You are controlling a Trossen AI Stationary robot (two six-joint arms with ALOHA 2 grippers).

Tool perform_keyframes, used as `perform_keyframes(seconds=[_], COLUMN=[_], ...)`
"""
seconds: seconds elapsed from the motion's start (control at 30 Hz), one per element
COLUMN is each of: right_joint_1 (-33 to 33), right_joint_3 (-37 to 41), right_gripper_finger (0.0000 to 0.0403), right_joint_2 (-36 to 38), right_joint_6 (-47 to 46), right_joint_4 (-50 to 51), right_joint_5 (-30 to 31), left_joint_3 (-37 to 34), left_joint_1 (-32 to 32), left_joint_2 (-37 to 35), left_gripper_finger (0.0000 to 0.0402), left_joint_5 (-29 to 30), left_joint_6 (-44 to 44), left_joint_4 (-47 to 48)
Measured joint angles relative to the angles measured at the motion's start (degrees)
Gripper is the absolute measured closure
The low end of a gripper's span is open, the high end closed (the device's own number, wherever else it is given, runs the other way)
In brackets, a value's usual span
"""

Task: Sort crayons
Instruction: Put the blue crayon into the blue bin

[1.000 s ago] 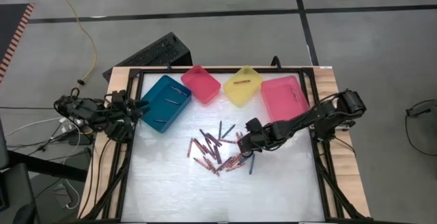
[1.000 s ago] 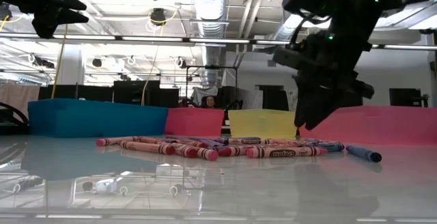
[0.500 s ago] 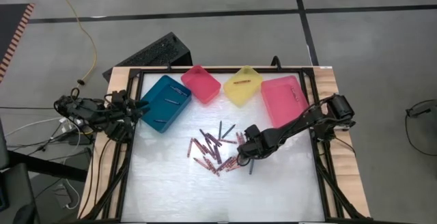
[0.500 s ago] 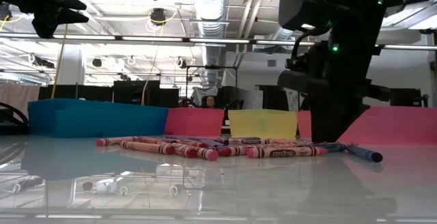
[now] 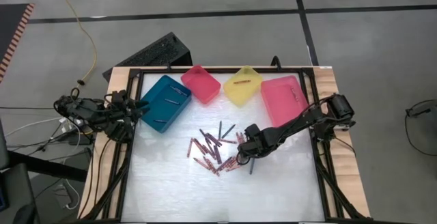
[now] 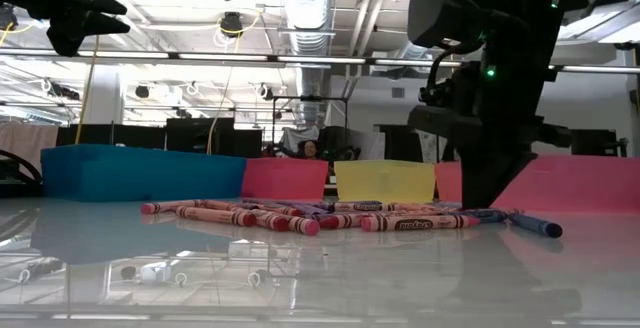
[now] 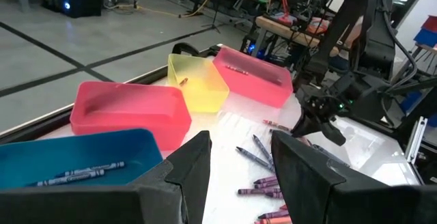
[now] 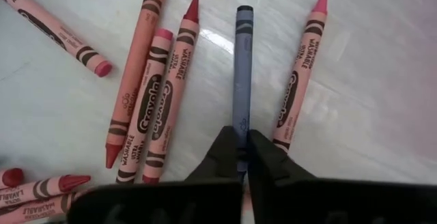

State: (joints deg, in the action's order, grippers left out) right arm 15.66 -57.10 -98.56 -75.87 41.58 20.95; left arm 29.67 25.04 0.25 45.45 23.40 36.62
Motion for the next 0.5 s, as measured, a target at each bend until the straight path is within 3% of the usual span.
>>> perform_keyframes(seconds=[0.27, 0.5], right_joint_1=[-0.1, -3.0], right_joint_3=[-1.4, -9.2], right_gripper_finger=[0.0399, 0.04], right_joint_2=[-0.1, -0.2], right_joint_6=[3.5, 13.4], right_joint_4=[0.5, 2.2], right_joint_5=[0.7, 4.7], left_joint_3=[0.0, 0.0], left_joint_1=[0.0, 0.0], left_joint_2=[0.0, 0.0], left_gripper_finger=[0.0256, 0.0256], left_joint_5=[0.0, 0.0], left_joint_6=[0.0, 0.0], left_joint_4=[0.0, 0.1])
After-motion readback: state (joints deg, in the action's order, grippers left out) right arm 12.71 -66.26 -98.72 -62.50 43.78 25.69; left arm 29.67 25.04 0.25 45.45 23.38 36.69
